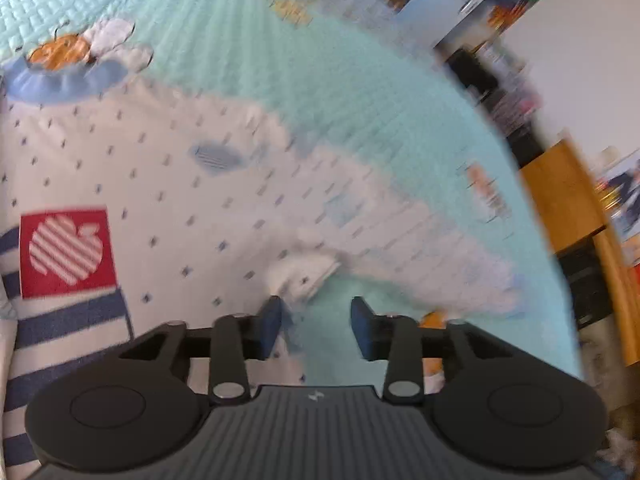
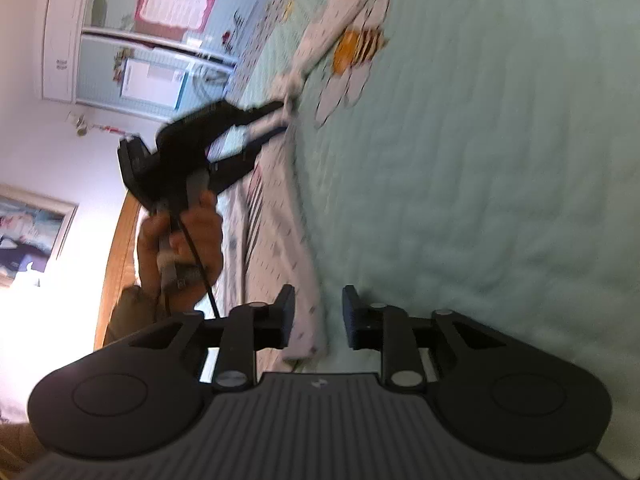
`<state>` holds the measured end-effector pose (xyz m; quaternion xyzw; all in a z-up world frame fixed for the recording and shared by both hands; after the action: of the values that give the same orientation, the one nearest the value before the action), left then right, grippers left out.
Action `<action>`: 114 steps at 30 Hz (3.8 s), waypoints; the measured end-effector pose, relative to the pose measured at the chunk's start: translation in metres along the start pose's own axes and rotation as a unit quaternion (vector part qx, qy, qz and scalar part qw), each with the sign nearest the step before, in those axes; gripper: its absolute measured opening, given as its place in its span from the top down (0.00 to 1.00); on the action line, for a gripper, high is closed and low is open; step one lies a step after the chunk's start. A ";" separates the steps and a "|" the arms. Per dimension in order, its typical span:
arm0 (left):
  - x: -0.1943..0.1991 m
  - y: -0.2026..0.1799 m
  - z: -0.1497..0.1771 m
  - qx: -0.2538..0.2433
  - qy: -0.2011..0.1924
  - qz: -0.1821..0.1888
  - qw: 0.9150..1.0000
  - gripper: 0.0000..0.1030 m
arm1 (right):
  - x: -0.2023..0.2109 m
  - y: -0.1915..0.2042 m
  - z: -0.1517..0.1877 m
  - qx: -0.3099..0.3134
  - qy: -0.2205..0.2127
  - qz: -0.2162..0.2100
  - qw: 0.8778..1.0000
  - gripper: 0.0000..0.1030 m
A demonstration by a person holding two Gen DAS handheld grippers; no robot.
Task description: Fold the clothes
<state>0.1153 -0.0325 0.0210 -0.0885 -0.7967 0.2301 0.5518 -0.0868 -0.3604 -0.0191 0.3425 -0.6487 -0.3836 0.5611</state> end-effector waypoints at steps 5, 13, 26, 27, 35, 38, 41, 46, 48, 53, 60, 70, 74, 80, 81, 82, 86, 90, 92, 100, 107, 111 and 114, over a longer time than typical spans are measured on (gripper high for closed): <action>0.005 -0.027 0.003 -0.065 0.012 -0.068 0.996 0.61 | 0.006 -0.006 -0.010 -0.013 -0.023 0.000 1.000 0.71; 0.012 -0.039 0.024 -0.102 0.022 -0.125 0.987 0.58 | 0.008 -0.013 -0.021 -0.022 -0.037 -0.007 0.999 0.70; 0.025 -0.059 0.050 -0.161 -0.018 -0.203 0.966 0.53 | 0.012 -0.008 -0.048 -0.005 -0.049 0.022 0.999 0.67; 0.029 -0.057 0.053 -0.157 -0.016 -0.207 0.966 0.53 | 0.013 -0.008 -0.051 -0.007 -0.051 0.024 0.998 0.67; 0.037 -0.016 0.089 -0.119 0.028 -0.253 0.960 0.51 | -0.011 0.021 -0.081 0.032 -0.045 0.030 0.998 0.59; 0.040 -0.003 0.099 -0.109 0.021 -0.234 0.966 0.47 | -0.043 0.052 -0.097 0.075 -0.029 0.033 0.996 0.59; 0.041 0.003 0.101 -0.105 0.018 -0.223 0.969 0.46 | -0.075 0.083 -0.113 0.119 -0.012 0.035 0.992 0.59; 0.039 0.004 0.102 -0.113 0.016 -0.221 0.968 0.44 | -0.129 0.114 -0.145 0.165 0.015 0.062 0.984 0.63; 0.039 0.004 0.102 -0.116 0.015 -0.220 0.968 0.43 | -0.150 0.118 -0.155 0.184 0.041 0.077 0.979 0.63; 0.039 0.007 0.100 -0.118 0.020 -0.214 0.970 0.42 | -0.187 0.095 -0.177 0.196 0.088 0.135 0.967 0.85; 0.037 0.007 0.098 -0.124 0.020 -0.210 0.970 0.36 | -0.176 0.109 -0.173 0.219 0.100 0.177 0.954 0.80; 0.037 0.008 0.097 -0.124 0.026 -0.208 0.970 0.35 | -0.187 0.106 -0.169 0.211 0.095 0.174 0.957 0.69; 0.036 0.007 0.097 -0.124 0.028 -0.211 0.969 0.34 | -0.156 0.099 -0.160 0.173 0.056 0.123 0.976 0.60; 0.035 0.004 0.096 -0.121 0.033 -0.220 0.967 0.33 | -0.148 0.075 -0.149 0.151 0.061 0.095 0.982 0.52; 0.035 0.004 0.095 -0.119 0.033 -0.221 0.967 0.33 | -0.145 0.076 -0.149 0.145 0.055 0.093 0.984 0.52; 0.035 0.004 0.095 -0.118 0.034 -0.222 0.967 0.33 | -0.142 0.076 -0.149 0.138 0.049 0.091 0.985 0.51; 0.034 0.004 0.095 -0.116 0.034 -0.225 0.967 0.31 | -0.124 0.087 -0.131 0.137 0.020 0.059 0.989 0.50; 0.034 0.005 0.094 -0.114 0.034 -0.224 0.967 0.29 | -0.107 0.087 -0.107 0.116 0.008 0.015 0.993 0.50; 0.033 0.006 0.094 -0.113 0.035 -0.222 0.968 0.27 | -0.098 0.081 -0.092 0.096 -0.006 0.000 0.995 0.50; 0.031 0.007 0.093 -0.117 0.033 -0.223 0.967 0.21 | -0.098 0.048 -0.030 0.054 0.031 0.044 0.997 0.62; 0.029 0.008 0.093 -0.119 0.029 -0.225 0.967 0.15 | -0.078 0.051 -0.021 0.059 0.012 0.111 0.992 0.91; 0.028 0.009 0.091 -0.119 0.029 -0.227 0.966 0.10 | -0.076 0.075 -0.014 0.086 0.004 0.106 0.991 0.82; 0.027 0.011 0.091 -0.119 0.025 -0.230 0.966 0.04 | -0.090 0.068 -0.007 0.091 0.028 0.140 0.986 0.80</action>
<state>0.0200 -0.0368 0.0121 0.0262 -0.8029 -0.0012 0.5955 -0.0690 -0.2507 -0.0008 0.3089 -0.7063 -0.2307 0.5938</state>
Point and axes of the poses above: each gripper's, at about its wrist camera, not at the fingertips, and x roughly against the way its jaws point, y to its left, z to its underside, the point moved 2 cm from there along -x, roughly the way its jaws point, and after that the axes turned 13 degrees about y, right-handed, at the moved point
